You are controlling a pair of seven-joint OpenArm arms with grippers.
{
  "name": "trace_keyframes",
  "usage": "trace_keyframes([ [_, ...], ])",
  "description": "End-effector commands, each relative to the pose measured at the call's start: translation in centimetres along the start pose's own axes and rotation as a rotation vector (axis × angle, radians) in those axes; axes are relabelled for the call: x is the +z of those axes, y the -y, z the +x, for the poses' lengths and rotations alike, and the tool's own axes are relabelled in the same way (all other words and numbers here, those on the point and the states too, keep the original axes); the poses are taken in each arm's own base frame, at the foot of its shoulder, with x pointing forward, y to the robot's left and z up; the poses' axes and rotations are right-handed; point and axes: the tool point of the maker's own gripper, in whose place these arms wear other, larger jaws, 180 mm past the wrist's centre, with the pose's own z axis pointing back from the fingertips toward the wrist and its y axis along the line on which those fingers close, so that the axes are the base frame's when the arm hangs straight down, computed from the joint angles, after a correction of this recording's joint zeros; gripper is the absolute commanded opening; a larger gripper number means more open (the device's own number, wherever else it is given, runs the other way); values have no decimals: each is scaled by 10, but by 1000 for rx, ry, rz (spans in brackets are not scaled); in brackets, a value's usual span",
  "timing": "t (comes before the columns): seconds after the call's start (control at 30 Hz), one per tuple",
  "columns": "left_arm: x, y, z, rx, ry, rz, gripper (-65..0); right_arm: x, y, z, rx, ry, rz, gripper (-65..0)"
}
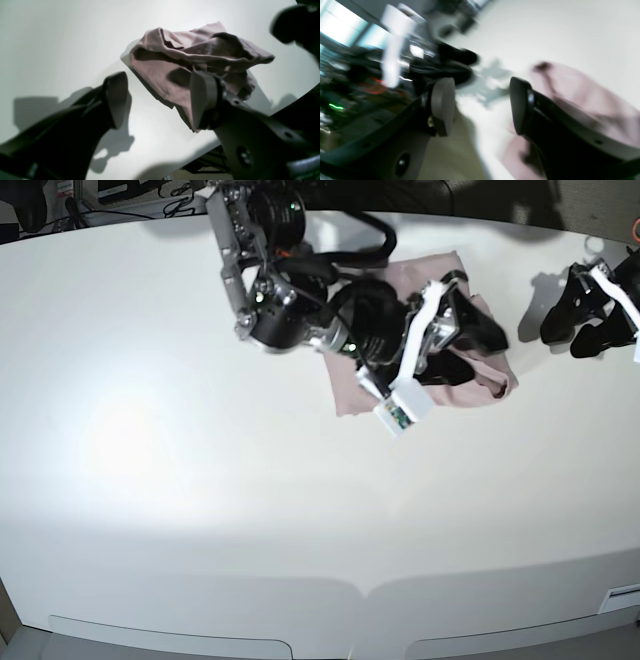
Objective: Fold the T-shirt properly
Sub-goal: 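Grasp the end of the pink shirt bundle with the right gripper, then fold the grasped end over the bundle with the right gripper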
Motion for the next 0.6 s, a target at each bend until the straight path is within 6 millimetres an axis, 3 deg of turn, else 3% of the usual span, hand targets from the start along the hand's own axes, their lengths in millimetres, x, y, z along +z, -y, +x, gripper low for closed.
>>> trace_keyframes([
  [0.0,3,4,14,-22,43,-20,-268,4,-6,20,61,45,6,-301],
  [0.17,3,4,15,-24,50,-18,-268,26,-2,25,202,23,-107,-301],
  [0.4,3,4,15,-24,51,-18,-268,54,20,-40,291,-211,-221,-301],
  [0.57,3,4,15,-25,50,-17,-268,58,27,-58,408,-307,-272,-301],
])
